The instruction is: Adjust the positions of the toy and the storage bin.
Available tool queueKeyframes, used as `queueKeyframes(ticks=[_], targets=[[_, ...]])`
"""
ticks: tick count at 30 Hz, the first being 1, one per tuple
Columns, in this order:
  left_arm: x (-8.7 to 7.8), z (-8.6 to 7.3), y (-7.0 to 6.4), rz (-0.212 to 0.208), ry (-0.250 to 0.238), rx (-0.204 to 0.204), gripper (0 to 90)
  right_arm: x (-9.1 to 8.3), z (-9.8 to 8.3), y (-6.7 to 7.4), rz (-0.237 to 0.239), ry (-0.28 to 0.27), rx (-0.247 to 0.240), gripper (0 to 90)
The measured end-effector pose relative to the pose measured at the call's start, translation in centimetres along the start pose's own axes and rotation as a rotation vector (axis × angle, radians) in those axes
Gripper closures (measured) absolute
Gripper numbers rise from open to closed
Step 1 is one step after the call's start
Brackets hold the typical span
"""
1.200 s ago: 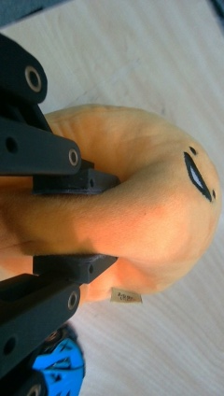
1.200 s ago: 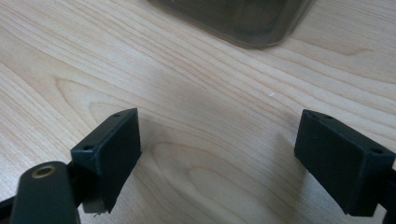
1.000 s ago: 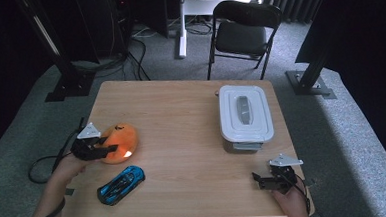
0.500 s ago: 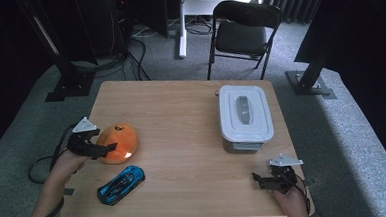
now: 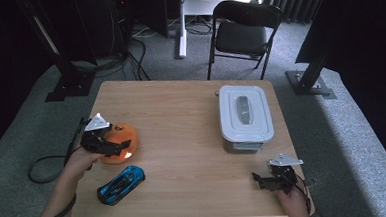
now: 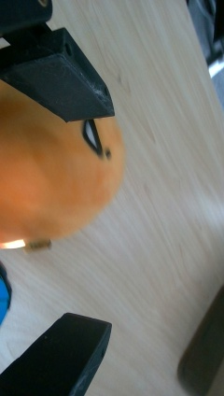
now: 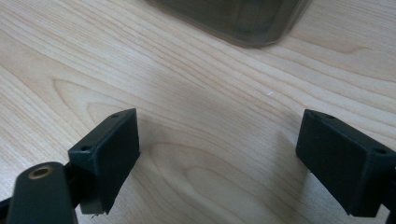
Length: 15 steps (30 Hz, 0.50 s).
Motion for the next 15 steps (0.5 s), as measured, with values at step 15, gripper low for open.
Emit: queueKeyframes(ticks=[15], targets=[[4.9,1.6,-3.5,-0.101,0.027,0.048,3.8,0.1,0.2,-0.6,-0.031,0.022,0.038,12.4]])
Point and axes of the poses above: each handheld gripper's, and its own axes: x roughly forward along the jaws, z roughly out of its top, y roughly to its left, the point moved 9 cm from there along x, roughly forward along the jaws, and after that the axes turned 9 degrees about -z, right-handed, at the moved point
